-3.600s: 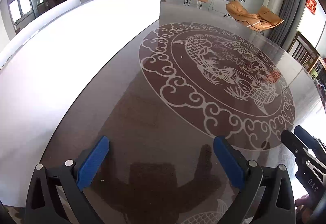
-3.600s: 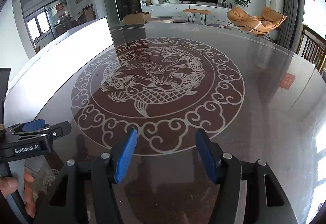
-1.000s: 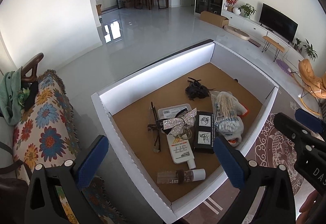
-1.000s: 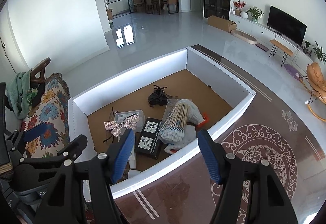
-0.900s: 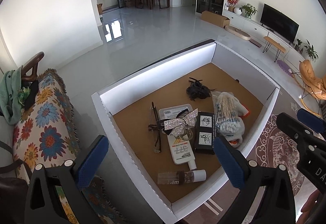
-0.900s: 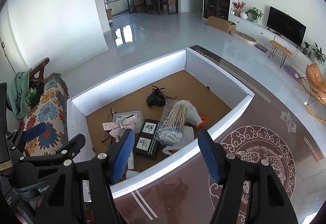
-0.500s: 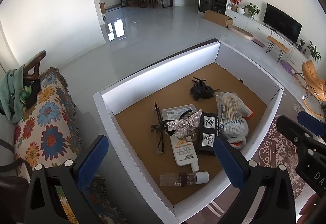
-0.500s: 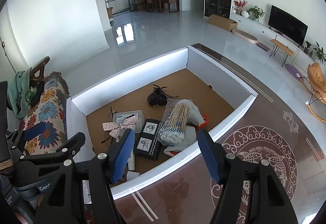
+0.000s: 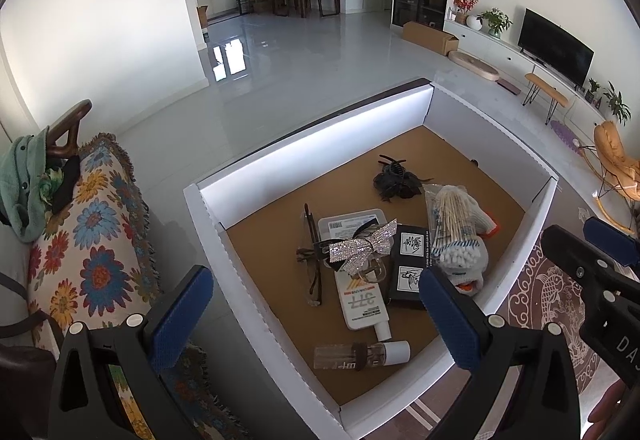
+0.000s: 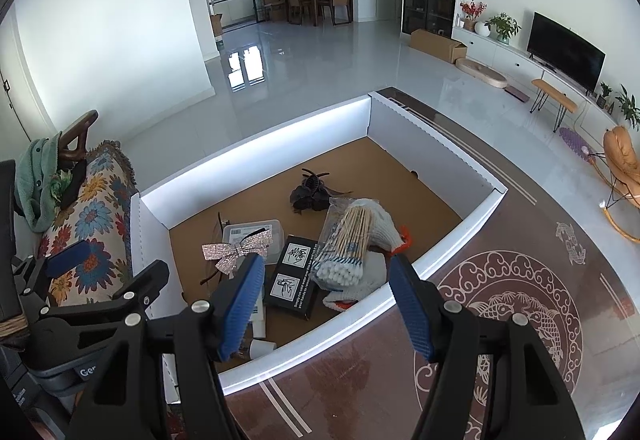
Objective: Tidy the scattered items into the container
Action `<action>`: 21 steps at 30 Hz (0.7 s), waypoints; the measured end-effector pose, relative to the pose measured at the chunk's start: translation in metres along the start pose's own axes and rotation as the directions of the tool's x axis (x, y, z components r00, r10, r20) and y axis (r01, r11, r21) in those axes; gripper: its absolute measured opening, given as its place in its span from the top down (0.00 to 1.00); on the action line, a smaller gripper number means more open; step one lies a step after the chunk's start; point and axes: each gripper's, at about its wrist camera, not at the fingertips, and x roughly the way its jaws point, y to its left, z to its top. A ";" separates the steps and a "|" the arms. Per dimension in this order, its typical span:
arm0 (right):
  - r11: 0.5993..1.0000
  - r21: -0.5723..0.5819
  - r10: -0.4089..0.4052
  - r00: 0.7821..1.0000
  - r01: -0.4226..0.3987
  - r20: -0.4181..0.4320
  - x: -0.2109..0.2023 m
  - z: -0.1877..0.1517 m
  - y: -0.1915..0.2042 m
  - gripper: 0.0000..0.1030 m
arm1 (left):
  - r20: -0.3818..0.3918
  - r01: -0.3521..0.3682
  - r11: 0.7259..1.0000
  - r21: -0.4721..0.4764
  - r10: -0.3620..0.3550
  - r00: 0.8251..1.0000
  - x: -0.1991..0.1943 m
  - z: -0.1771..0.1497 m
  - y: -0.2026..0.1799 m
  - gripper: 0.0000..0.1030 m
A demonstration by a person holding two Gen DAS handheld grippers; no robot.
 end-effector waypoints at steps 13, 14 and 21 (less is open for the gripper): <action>1.000 -0.005 -0.007 1.000 0.007 -0.002 -0.001 0.009 -0.002 0.36 | 0.007 0.024 1.000 0.003 -0.024 1.000 -0.002 0.007 -0.006 0.00; 1.000 -0.006 -0.007 1.000 0.007 -0.003 0.000 0.009 -0.002 0.36 | 0.006 0.026 1.000 0.003 -0.026 1.000 -0.002 0.007 -0.007 0.00; 1.000 -0.011 -0.009 1.000 0.009 -0.005 -0.001 0.011 -0.003 0.36 | 0.001 0.031 1.000 0.000 -0.031 1.000 0.000 0.008 -0.008 0.00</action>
